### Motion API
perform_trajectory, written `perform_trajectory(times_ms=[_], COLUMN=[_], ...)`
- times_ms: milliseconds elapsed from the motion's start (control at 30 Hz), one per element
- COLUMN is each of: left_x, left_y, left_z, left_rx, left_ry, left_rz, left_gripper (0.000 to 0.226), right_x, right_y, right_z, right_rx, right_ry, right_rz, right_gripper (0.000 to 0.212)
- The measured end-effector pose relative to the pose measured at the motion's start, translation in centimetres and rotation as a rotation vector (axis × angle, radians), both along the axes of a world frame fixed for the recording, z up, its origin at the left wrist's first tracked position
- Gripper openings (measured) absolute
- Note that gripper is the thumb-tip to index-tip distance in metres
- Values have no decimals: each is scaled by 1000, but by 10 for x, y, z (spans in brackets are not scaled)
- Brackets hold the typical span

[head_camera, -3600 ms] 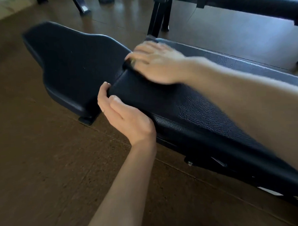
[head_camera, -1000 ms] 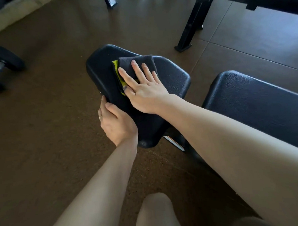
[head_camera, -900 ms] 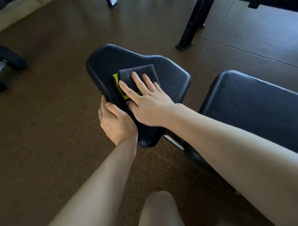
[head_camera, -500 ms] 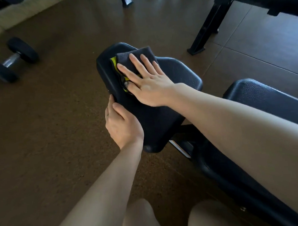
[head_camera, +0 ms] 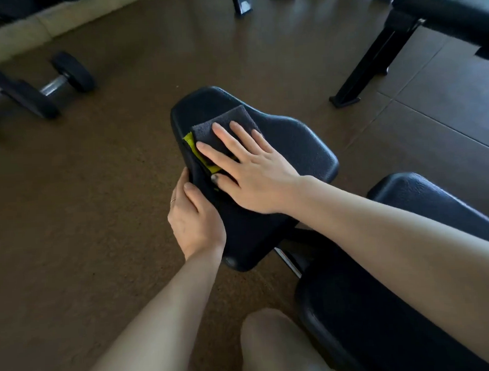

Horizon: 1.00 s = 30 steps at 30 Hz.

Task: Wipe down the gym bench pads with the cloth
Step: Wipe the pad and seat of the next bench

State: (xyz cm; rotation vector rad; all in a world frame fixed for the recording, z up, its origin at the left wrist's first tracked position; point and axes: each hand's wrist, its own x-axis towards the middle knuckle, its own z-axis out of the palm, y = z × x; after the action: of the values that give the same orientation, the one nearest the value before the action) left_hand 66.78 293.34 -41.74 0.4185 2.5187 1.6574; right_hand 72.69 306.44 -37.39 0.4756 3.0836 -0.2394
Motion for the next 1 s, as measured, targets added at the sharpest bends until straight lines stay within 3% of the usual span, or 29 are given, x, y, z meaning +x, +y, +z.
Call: perform_trajectory(times_ms=[267, 533, 767, 1000], left_x=[-2, -3, -2, -1], left_y=[0, -1, 0, 2], left_z=[2, -1, -1, 4], left_rx=[-68, -53, -53, -96], left_ry=[0, 38, 34, 0], left_rz=[-3, -35, -40, -33], left_gripper=[50, 57, 51, 47], right_x=[-43, 10, -18, -72], right_y=[27, -23, -20, 34], right_z=[0, -5, -11, 4], right_rx=[-48, 0, 3, -111], right_ry=[77, 46, 142, 163], right_rz=[-29, 74, -56, -216], right_gripper=[58, 62, 72, 65])
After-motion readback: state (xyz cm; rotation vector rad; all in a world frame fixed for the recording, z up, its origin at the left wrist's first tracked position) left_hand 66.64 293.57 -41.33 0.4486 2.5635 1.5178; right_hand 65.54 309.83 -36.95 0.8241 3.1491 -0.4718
